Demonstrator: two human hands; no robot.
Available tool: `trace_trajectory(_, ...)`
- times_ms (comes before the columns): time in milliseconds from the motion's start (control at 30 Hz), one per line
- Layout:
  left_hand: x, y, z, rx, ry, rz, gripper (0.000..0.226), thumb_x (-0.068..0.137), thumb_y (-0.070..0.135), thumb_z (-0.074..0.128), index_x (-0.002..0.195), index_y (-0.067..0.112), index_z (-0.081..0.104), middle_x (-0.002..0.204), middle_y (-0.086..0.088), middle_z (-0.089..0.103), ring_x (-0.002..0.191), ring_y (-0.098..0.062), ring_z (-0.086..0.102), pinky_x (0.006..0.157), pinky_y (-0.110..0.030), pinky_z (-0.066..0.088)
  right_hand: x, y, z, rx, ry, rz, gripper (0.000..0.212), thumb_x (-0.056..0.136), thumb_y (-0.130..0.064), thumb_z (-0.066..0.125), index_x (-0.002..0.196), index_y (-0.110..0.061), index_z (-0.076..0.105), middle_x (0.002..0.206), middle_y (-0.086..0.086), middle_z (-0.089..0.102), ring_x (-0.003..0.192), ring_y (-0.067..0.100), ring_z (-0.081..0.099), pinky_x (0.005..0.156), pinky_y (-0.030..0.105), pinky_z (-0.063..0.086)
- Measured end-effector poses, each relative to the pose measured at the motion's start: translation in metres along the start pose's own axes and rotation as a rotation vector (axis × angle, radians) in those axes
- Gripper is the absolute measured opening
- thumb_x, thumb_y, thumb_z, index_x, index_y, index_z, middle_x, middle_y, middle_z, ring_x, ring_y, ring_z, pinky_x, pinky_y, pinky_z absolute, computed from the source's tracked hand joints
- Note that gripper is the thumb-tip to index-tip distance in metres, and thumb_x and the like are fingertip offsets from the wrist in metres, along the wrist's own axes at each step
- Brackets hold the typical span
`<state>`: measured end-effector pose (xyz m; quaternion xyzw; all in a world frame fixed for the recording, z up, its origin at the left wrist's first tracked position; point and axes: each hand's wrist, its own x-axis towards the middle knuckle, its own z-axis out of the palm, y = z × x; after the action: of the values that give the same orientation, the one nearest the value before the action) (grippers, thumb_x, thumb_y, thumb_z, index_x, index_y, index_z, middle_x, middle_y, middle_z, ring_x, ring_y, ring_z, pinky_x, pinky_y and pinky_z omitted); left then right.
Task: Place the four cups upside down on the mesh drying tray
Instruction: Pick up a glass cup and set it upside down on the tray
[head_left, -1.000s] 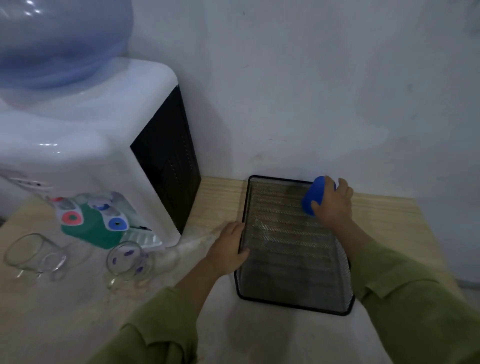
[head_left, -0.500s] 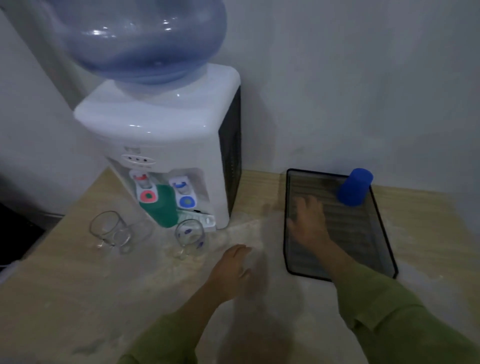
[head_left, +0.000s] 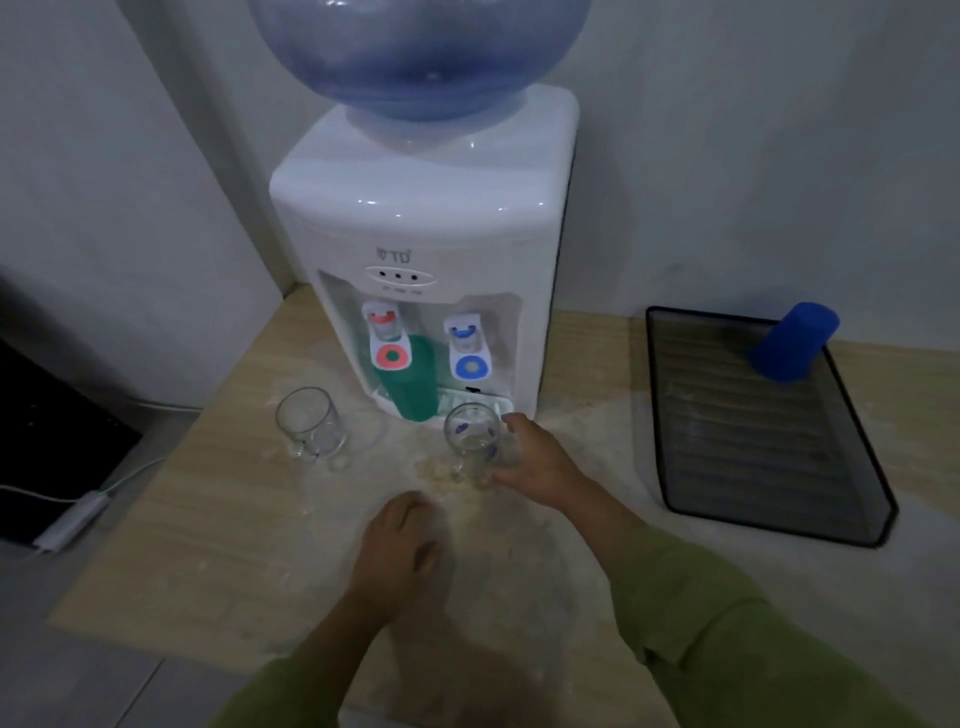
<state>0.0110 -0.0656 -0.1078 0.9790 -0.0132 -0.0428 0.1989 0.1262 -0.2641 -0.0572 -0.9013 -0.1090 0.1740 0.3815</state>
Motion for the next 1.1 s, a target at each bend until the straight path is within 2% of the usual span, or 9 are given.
trace_trajectory(133, 0.001, -0.012, 0.007, 0.081, -0.056, -0.014, 0.064, 0.093, 0.043, 0.046, 0.148, 0.015, 0.028, 0.159, -0.007, 0.020, 0.148, -0.025, 0.014, 0.121, -0.039, 0.012, 0.010, -0.012, 0.018, 0.114, 0.060, -0.018, 0.070, 0.066, -0.021, 0.079, 0.126, -0.017, 0.044, 0.120, 0.009, 0.061, 0.106, 0.024, 0.061, 0.080, 0.026, 0.049)
trace_trajectory(333, 0.001, -0.016, 0.013, 0.083, -0.046, -0.010, 0.066, 0.094, 0.050, 0.037, 0.150, 0.021, 0.019, 0.162, -0.002, 0.011, 0.150, -0.021, 0.005, 0.122, -0.038, 0.004, 0.020, -0.017, 0.029, 0.267, 0.085, 0.055, 0.081, 0.065, -0.019, 0.084, 0.132, -0.017, 0.038, 0.133, 0.008, 0.053, 0.116, 0.023, 0.054, 0.083, 0.026, 0.047)
trace_trajectory(500, 0.004, -0.012, 0.012, 0.039, -0.040, -0.024, 0.064, 0.091, 0.040, 0.048, 0.148, 0.018, 0.027, 0.160, -0.005, 0.018, 0.148, -0.025, 0.012, 0.122, -0.040, 0.010, 0.016, -0.011, 0.031, 0.324, 0.150, 0.041, 0.077, 0.061, -0.016, 0.087, 0.125, -0.017, 0.044, 0.121, 0.002, 0.054, 0.105, 0.012, 0.052, 0.073, 0.016, 0.045)
trace_trajectory(667, 0.027, 0.028, -0.006, -0.283, 0.082, -0.090, 0.050, 0.091, 0.033, 0.056, 0.134, 0.011, 0.045, 0.141, -0.009, 0.049, 0.129, -0.017, 0.044, 0.116, -0.038, 0.032, 0.003, 0.003, 0.014, 0.254, 0.212, -0.007, 0.077, 0.056, -0.019, 0.087, 0.121, -0.022, 0.046, 0.115, -0.003, 0.052, 0.096, 0.010, 0.054, 0.057, 0.002, 0.043)
trace_trajectory(767, 0.046, 0.065, -0.021, -0.591, 0.097, -0.117, 0.044, 0.091, 0.039, 0.055, 0.129, 0.019, 0.050, 0.130, -0.002, 0.058, 0.114, -0.013, 0.056, 0.100, -0.036, 0.050, -0.005, 0.012, -0.007, 0.207, 0.199, -0.014, 0.082, 0.056, -0.022, 0.087, 0.125, -0.024, 0.043, 0.121, -0.001, 0.046, 0.102, 0.012, 0.052, 0.067, 0.006, 0.043)
trace_trajectory(833, 0.061, 0.088, -0.028, -0.738, 0.067, -0.103, 0.043, 0.089, 0.039, 0.059, 0.128, 0.022, 0.051, 0.120, 0.007, 0.061, 0.100, -0.004, 0.061, 0.079, -0.012, 0.054, -0.011, 0.017, -0.020, 0.170, 0.187, -0.038, 0.083, 0.056, -0.021, 0.086, 0.126, -0.024, 0.042, 0.116, -0.002, 0.041, 0.104, 0.015, 0.052, 0.073, 0.010, 0.044)
trace_trajectory(900, 0.074, 0.108, -0.034, -0.814, 0.014, -0.072, 0.036, 0.087, 0.033, 0.064, 0.121, 0.030, 0.053, 0.104, 0.019, 0.058, 0.087, 0.004, 0.058, 0.060, 0.001, 0.047, -0.018, 0.023, -0.035, 0.133, 0.175, -0.077, 0.082, 0.055, -0.015, 0.085, 0.127, -0.021, 0.043, 0.114, 0.001, 0.039, 0.105, 0.022, 0.054, 0.080, 0.021, 0.050)
trace_trajectory(1000, 0.091, 0.133, -0.036, -0.833, -0.059, -0.031, 0.032, 0.080, 0.030, 0.072, 0.105, 0.039, 0.054, 0.096, 0.019, 0.061, 0.084, 0.006, 0.060, 0.060, -0.006, 0.049, -0.029, 0.032, -0.055, 0.032, 0.186, -0.116, 0.081, 0.057, -0.014, 0.082, 0.129, -0.018, 0.045, 0.119, 0.011, 0.045, 0.110, 0.026, 0.048, 0.092, 0.036, 0.050)
trace_trajectory(1100, 0.104, 0.155, -0.034, -0.773, -0.071, 0.005, 0.044, 0.073, 0.026, 0.078, 0.112, 0.028, 0.056, 0.098, 0.010, 0.064, 0.086, 0.002, 0.061, 0.069, -0.009, 0.047, -0.037, 0.043, -0.075, -0.003, 0.207, -0.102, 0.080, 0.062, -0.017, 0.080, 0.133, -0.019, 0.044, 0.121, 0.014, 0.044, 0.115, 0.027, 0.044, 0.099, 0.033, 0.044)
